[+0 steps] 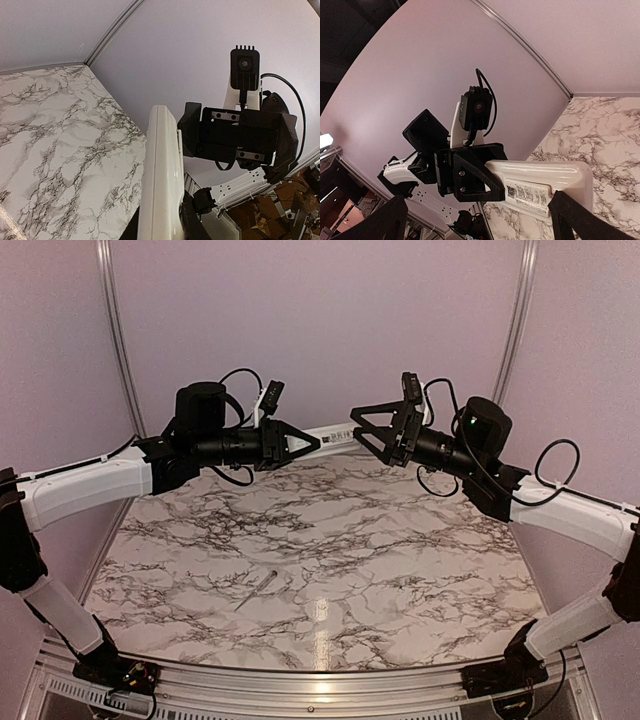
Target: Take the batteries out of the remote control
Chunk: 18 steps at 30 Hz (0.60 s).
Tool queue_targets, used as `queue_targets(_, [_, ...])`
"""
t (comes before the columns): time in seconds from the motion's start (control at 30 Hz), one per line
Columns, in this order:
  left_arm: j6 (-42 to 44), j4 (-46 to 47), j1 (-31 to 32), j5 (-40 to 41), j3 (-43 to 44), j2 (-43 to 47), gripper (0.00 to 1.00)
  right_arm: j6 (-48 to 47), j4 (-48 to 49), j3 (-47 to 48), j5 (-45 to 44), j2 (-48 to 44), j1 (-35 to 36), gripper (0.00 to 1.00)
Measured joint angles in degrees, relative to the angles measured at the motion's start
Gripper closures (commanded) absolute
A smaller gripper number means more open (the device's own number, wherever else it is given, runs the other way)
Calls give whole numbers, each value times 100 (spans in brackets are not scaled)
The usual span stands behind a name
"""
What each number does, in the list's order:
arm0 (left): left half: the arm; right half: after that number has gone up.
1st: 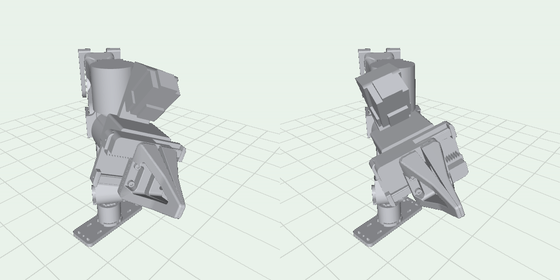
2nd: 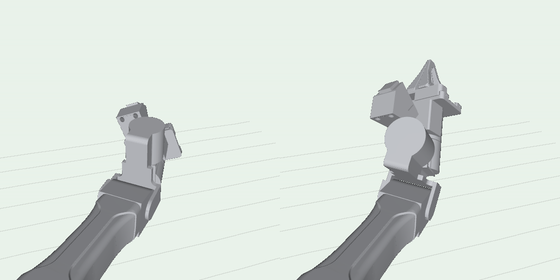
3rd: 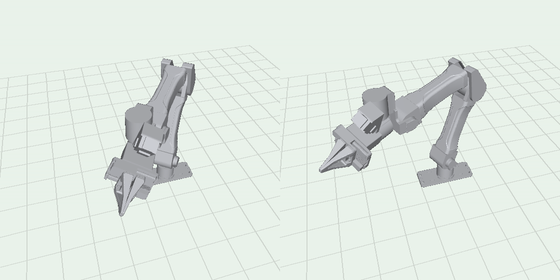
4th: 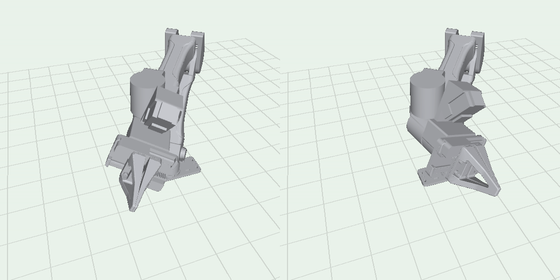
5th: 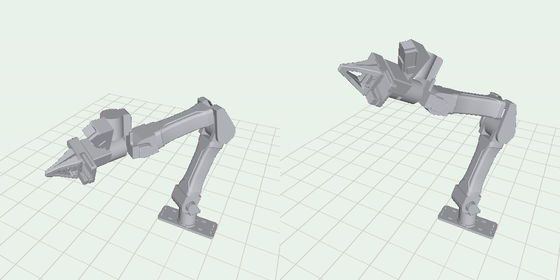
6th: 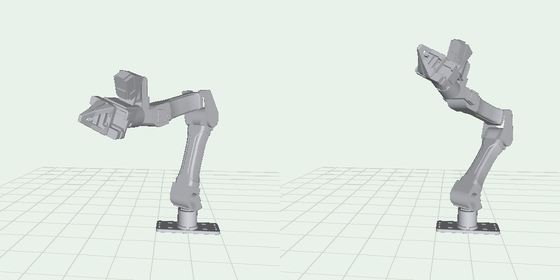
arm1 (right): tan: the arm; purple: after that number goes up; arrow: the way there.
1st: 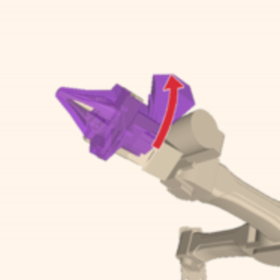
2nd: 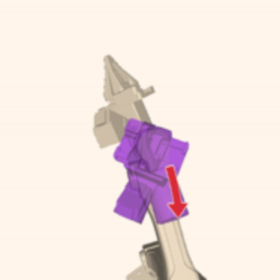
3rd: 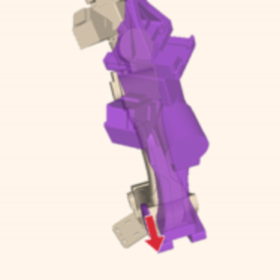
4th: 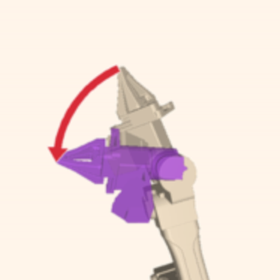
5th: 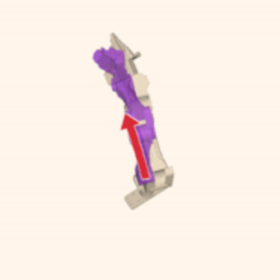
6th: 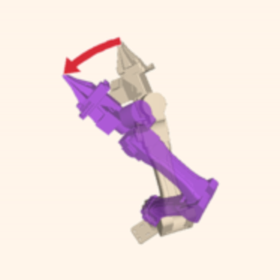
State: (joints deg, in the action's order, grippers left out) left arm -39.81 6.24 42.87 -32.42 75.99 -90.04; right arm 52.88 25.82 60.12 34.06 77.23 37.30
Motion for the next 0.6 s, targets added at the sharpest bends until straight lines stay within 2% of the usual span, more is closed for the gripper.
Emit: queue_targets(0.6, [308,57,2,15,-66,0,100,31,-31,-33,42,-42,-9,2])
